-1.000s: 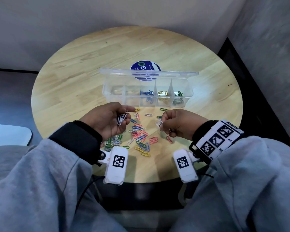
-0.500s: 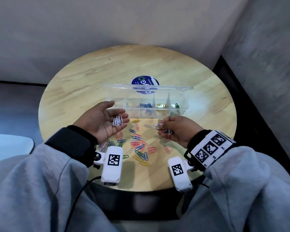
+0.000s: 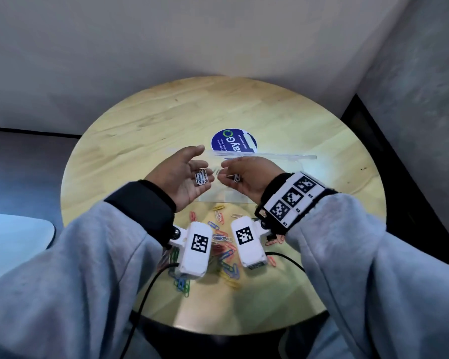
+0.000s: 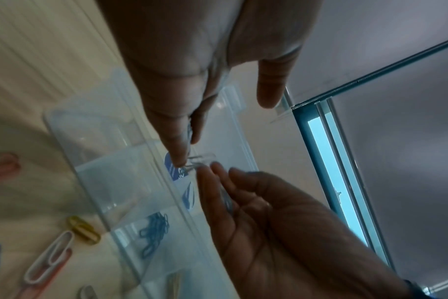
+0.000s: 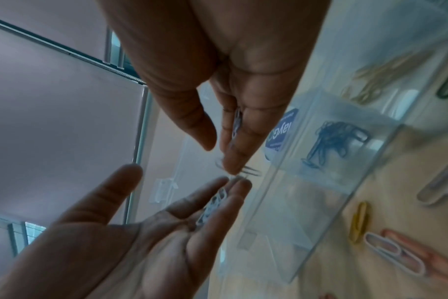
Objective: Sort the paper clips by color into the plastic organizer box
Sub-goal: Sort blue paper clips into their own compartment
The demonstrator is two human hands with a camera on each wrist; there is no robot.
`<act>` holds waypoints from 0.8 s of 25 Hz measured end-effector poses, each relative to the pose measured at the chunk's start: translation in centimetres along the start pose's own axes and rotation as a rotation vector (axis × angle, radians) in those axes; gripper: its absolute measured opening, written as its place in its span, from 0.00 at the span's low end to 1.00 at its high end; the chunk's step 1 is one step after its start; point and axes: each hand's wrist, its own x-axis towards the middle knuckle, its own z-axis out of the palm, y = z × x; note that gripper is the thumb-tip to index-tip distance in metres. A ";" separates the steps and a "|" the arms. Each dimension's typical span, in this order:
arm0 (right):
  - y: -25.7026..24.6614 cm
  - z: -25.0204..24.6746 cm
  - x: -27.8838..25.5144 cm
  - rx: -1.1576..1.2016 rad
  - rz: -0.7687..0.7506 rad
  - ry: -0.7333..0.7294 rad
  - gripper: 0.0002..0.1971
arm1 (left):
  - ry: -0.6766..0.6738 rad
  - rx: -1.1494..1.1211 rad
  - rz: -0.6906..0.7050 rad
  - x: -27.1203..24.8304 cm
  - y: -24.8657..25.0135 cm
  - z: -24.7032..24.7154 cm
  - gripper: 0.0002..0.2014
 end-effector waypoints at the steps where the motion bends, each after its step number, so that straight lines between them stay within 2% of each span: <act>1: 0.1 0.2 0.3 -0.004 0.017 -0.012 0.10 | 0.006 -0.029 0.012 0.3 -0.1 0.3 0.19; 6: 0.4 0.3 0.4 0.113 0.046 -0.033 0.16 | 0.010 -0.159 0.046 0.9 -0.2 0.8 0.23; 10: 0.6 -0.6 -1.2 0.105 0.025 -0.051 0.21 | -0.017 -0.086 0.034 -0.2 -0.7 0.8 0.32; 11: 0.5 -1.1 -1.8 0.056 0.014 -0.052 0.20 | -0.006 -0.044 0.036 -0.6 -0.9 0.8 0.29; 13: 0.5 -2.6 -3.2 -0.073 -0.015 -0.071 0.15 | 0.003 0.052 0.044 -1.6 -1.5 1.1 0.16; 15: 0.6 -4.6 -4.7 -0.201 -0.044 -0.065 0.13 | 0.008 0.215 0.083 -2.7 -2.2 1.5 0.07; 17: 1.0 -6.5 -5.9 -0.320 -0.072 0.004 0.11 | -0.004 0.503 0.132 -3.5 -3.1 2.0 0.02; 18: 1.4 -7.4 -6.5 -0.391 -0.086 0.042 0.10 | -0.021 0.686 0.154 -3.7 -3.6 2.3 0.01; 20: 2.3 -9.2 -7.4 -0.562 -0.078 0.081 0.09 | -0.070 1.061 0.170 -3.8 -4.7 2.7 0.07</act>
